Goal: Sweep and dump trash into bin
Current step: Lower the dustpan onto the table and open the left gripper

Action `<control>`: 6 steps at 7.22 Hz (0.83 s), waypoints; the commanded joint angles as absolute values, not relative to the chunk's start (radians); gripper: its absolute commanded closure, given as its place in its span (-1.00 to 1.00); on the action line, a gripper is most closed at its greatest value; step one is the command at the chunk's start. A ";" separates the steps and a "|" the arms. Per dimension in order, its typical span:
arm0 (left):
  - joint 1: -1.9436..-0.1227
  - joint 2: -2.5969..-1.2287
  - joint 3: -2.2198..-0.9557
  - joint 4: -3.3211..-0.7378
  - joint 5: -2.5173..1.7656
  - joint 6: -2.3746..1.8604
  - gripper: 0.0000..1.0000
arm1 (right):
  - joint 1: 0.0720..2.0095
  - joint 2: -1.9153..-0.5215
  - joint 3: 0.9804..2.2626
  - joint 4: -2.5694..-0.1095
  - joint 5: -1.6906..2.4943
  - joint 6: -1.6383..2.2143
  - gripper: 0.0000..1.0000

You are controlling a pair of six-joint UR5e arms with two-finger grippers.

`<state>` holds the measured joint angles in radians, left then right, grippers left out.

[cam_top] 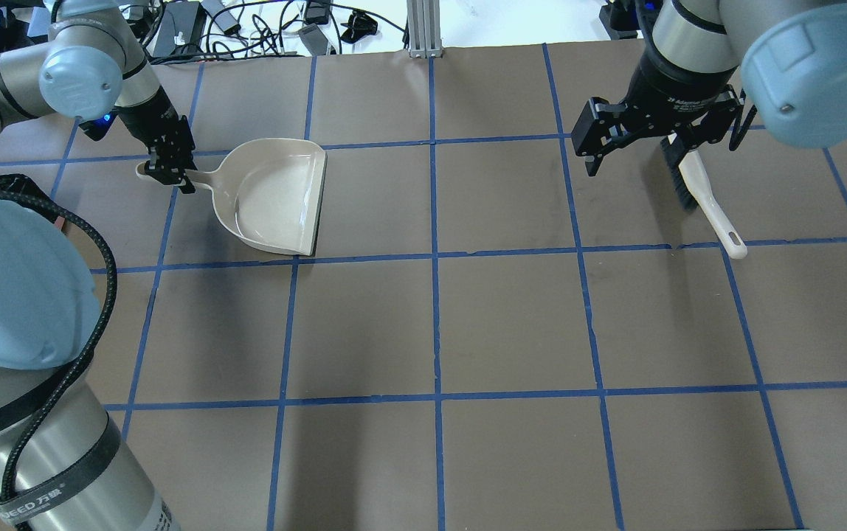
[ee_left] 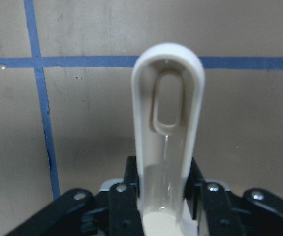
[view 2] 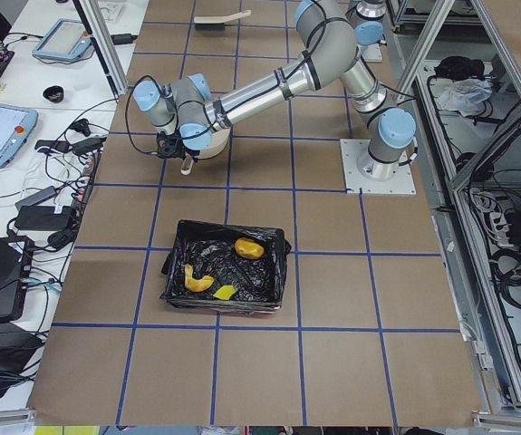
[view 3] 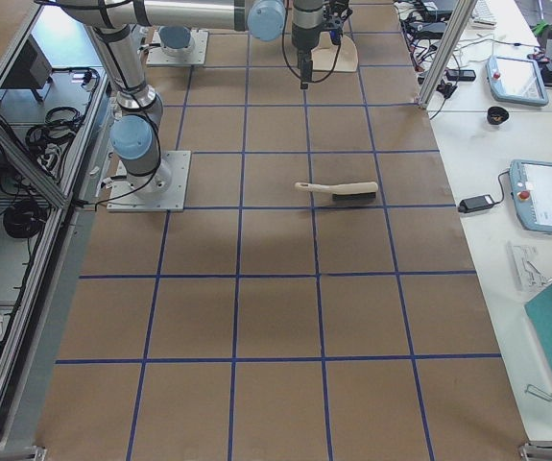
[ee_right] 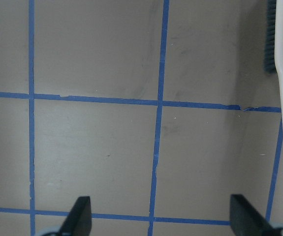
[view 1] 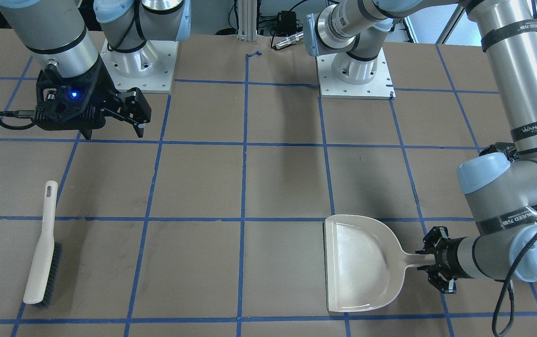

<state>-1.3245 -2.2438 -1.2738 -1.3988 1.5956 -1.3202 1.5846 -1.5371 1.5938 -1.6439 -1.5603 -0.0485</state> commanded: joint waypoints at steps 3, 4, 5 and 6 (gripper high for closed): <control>-1.324 -2.237 -1.264 -1.326 1.707 -1.333 -1.00 | 1.585 -1.537 1.594 -1.644 -1.560 -0.037 -1.00; -1.324 -2.234 -1.262 -1.242 1.712 -1.332 -1.00 | 1.585 -1.537 1.594 -1.644 -1.559 -0.029 -1.00; -1.319 -2.229 -1.249 -1.183 1.713 -1.321 -1.00 | 1.585 -1.537 1.594 -1.644 -1.559 -0.029 -1.00; -1.316 -2.227 -1.220 -1.177 1.713 -1.321 -1.00 | 1.585 -1.539 1.594 -1.644 -1.554 -0.028 -1.00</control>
<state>-1.3201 -2.2307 -1.2473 -1.2124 1.7109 -1.3245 1.5846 -1.5373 1.5938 -1.6444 -1.5578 -0.0302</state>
